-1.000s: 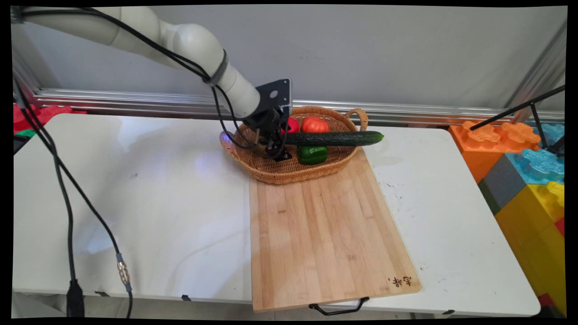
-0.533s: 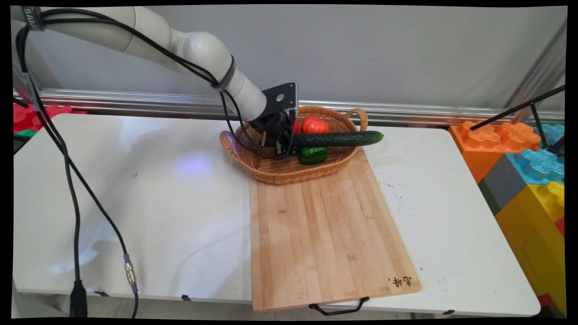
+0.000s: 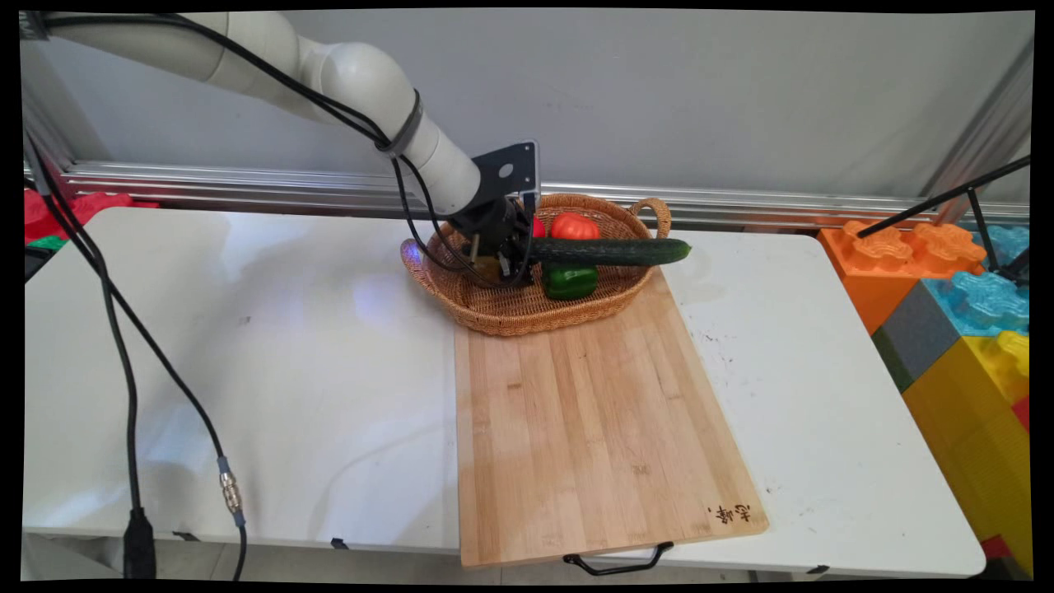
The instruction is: Place the picked object on the cutting board
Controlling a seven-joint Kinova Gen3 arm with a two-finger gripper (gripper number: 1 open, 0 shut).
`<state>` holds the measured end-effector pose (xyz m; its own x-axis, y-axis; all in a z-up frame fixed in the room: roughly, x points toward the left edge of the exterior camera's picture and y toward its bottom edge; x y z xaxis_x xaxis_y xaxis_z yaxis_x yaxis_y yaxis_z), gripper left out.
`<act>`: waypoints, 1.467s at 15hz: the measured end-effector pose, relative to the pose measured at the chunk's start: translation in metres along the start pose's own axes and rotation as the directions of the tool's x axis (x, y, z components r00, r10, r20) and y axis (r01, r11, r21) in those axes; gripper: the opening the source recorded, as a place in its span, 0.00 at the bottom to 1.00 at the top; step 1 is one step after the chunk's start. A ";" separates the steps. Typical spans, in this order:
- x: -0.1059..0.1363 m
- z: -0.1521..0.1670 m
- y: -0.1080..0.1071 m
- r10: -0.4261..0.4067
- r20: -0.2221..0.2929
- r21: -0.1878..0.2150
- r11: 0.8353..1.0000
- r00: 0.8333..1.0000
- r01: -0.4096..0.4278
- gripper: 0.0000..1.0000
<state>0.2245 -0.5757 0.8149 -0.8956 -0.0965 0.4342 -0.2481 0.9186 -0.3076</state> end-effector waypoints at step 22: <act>0.075 -0.092 0.117 -0.327 -0.016 -0.134 0.937 0.945 0.322 0.00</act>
<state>0.1619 -0.4398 0.8899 -0.7594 -0.3857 0.5240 -0.4716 0.8811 -0.0349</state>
